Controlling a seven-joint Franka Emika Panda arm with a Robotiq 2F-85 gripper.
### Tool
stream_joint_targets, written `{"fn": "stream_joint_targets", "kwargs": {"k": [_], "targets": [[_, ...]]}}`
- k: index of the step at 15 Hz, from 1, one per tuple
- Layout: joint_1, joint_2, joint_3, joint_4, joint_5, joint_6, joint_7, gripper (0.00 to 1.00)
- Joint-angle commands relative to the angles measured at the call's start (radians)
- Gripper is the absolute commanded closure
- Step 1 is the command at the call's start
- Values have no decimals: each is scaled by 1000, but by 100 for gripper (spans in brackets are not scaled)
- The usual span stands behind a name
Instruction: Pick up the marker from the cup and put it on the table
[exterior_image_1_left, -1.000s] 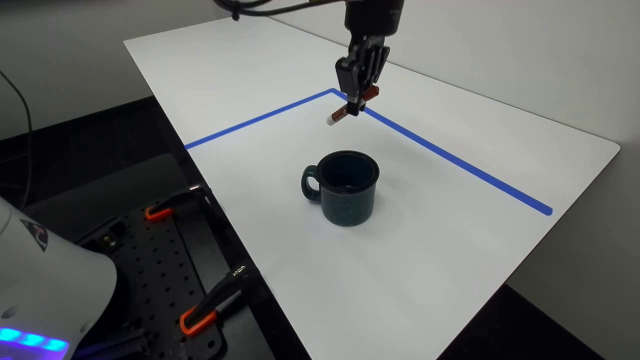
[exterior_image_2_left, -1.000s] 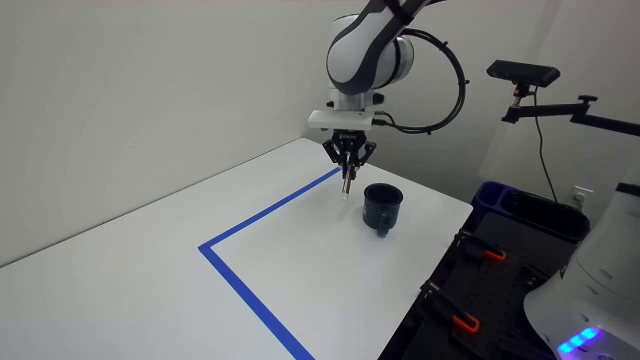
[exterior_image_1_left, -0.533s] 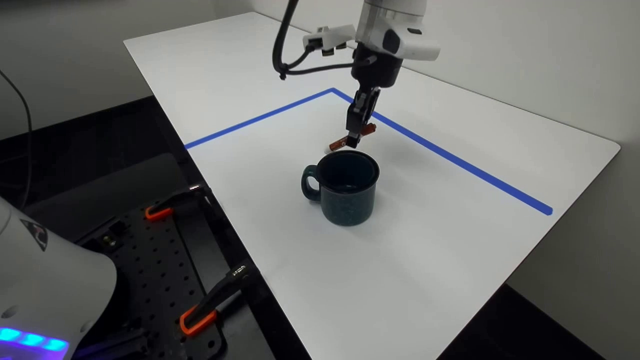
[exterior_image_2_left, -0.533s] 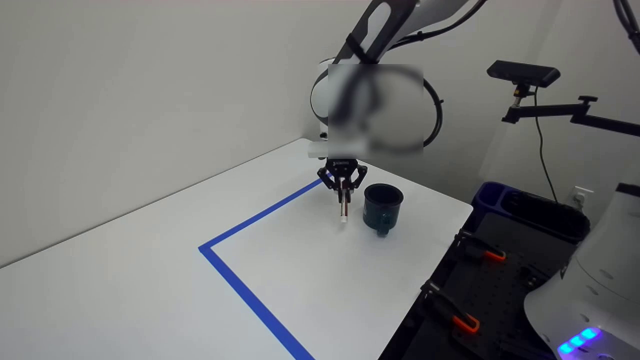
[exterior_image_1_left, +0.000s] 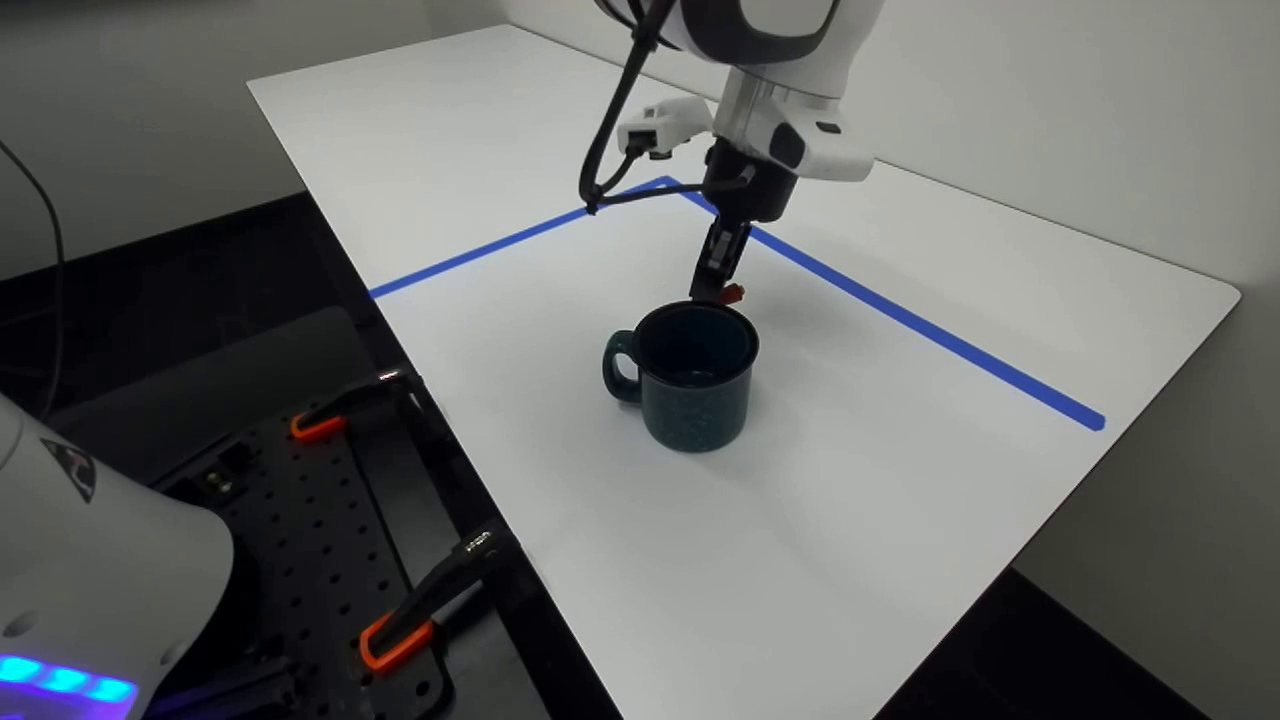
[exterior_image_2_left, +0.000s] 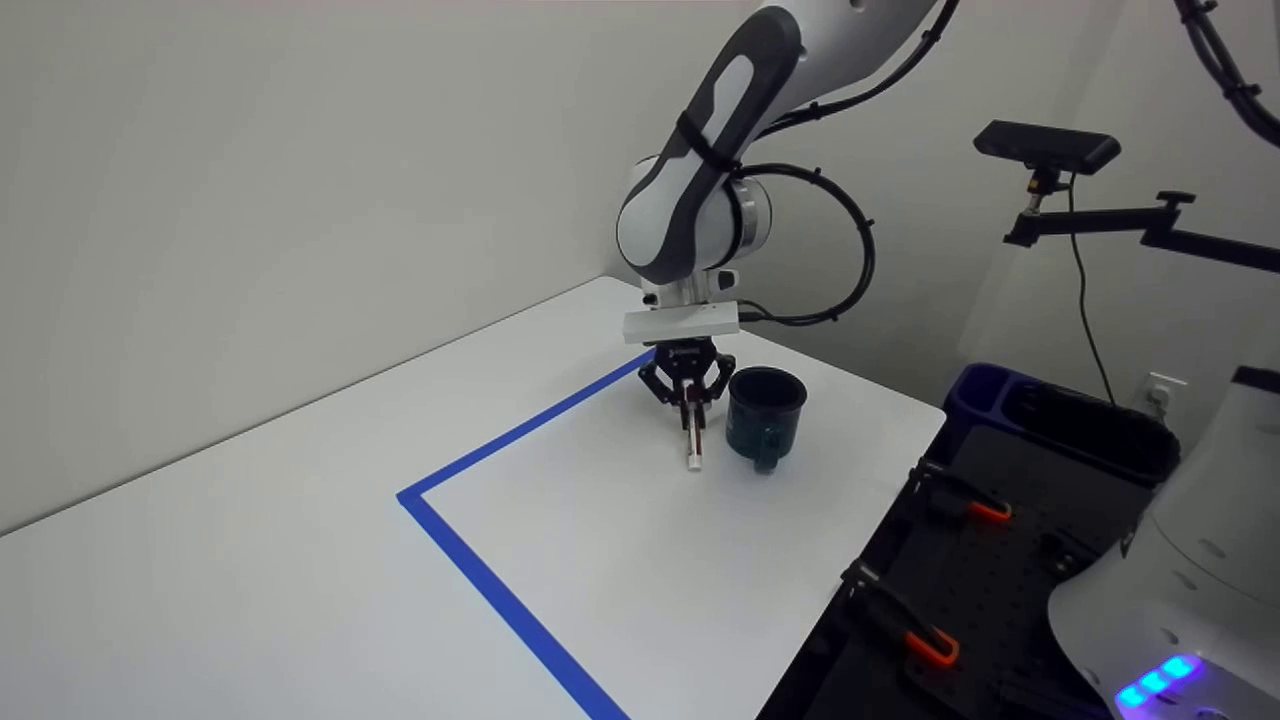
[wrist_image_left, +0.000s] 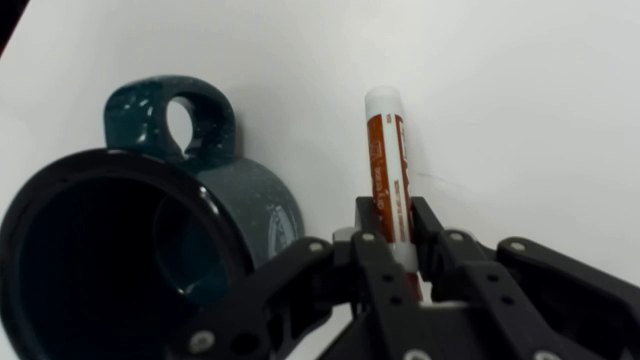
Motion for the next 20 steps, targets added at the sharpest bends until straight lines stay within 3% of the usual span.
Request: {"fn": "stream_joint_targets", "kwargs": {"k": [1, 4, 5, 6, 8, 13, 15, 20], "targets": [[7, 14, -14, 9, 35, -19, -43, 95], [8, 16, -15, 7, 41, -21, -42, 95], [8, 16, -16, 6, 41, -22, -42, 82], [9, 13, -17, 5, 41, -21, -40, 55], [10, 13, -19, 5, 40, -21, -38, 49], [15, 2, -23, 9, 33, -26, -31, 10], [17, -4, -24, 13, 31, -25, -29, 3], [24, -45, -34, 12, 21, -37, -18, 0]]}}
